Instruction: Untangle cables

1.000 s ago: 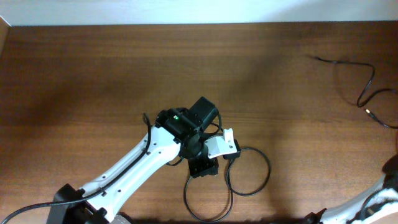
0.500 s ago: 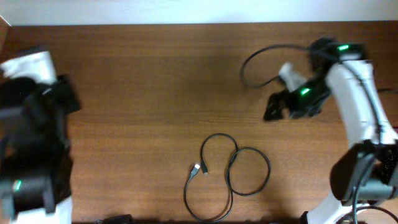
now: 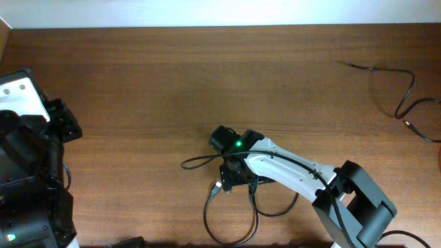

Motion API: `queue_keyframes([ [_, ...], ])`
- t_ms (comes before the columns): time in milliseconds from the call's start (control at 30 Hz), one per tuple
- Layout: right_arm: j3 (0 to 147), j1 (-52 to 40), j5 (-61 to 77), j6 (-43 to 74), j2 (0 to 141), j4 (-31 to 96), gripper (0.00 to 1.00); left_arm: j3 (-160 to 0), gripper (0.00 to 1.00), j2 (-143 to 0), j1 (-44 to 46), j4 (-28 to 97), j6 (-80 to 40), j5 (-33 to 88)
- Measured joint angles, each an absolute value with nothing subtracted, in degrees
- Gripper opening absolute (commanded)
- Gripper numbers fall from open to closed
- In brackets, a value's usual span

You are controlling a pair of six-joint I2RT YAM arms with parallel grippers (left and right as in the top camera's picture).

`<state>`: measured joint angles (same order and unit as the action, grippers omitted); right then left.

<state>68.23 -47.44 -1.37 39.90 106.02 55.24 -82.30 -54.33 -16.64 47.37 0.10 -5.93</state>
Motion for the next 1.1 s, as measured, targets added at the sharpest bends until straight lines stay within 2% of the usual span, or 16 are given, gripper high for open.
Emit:
queue_keyframes([
  [67, 68.2, -48.4, -5.0, 50.2, 106.0, 54.9, 0.9, -82.3, 0.0, -54.3, -16.6, 47.4, 0.1, -5.3],
  [100, 68.2, -48.5, -6.0, 54.1, 106.0, 54.3, 0.81, -82.3, 0.0, -54.3, -16.6, 47.4, 0.1, -4.9],
  [167, 67.0, -48.5, -6.9, 58.5, 106.0, 52.8, 0.68, -82.3, 0.0, -54.3, -16.6, 47.4, 0.1, -4.6],
  [267, 62.2, -48.5, -7.3, 63.2, 105.4, 49.8, 0.62, -82.3, 0.0, -54.3, -16.6, 47.4, 0.1, -4.4],
  [300, 61.6, -48.5, -7.2, 63.5, 105.1, 48.8, 0.57, -82.3, 0.0, -54.3, -16.6, 47.4, 0.1, -4.4],
  [367, 60.3, -48.5, -6.9, 64.4, 104.2, 47.4, 0.09, -82.3, 0.0, -54.3, -16.6, 47.4, 0.1, -4.4],
  [400, 60.1, -48.5, -6.7, 64.6, 104.2, 47.2, 0.04, -82.3, 0.0, -54.3, -16.6, 47.4, 0.1, -4.4],
  [633, 59.7, -48.5, -6.6, 59.8, 104.1, 46.3, 0.04, -82.3, 0.0, -54.3, -16.6, 47.4, 0.1, -3.1],
  [700, 62.7, -48.3, -6.0, 52.6, 104.6, 48.1, 0.04, -82.3, 0.01, -54.3, -16.6, 47.4, 0.1, -2.0],
  [800, 76.6, -46.5, -5.3, 40.4, 105.6, 54.5, 0.04, -82.3, 0.0, -54.5, -16.6, 48.3, 0.1, 1.5],
  [867, 92.8, -42.8, -5.1, 28.6, 105.6, 57.8, 0.04, -82.3, 0.0, -55.6, -16.6, 51.3, 0.1, 5.2],
  [933, 103.0, -39.1, -5.1, 20.8, 105.3, 60.9, 0.04, -82.3, 0.0, -57.5, -16.6, 53.5, 0.9, 9.8],
  [1100, 119.9, -25.7, -8.5, 13.4, 105.2, 62.0, 0.04, -82.3, 0.0, -60.8, -16.6, 55.5, 2.4, 19.8],
])
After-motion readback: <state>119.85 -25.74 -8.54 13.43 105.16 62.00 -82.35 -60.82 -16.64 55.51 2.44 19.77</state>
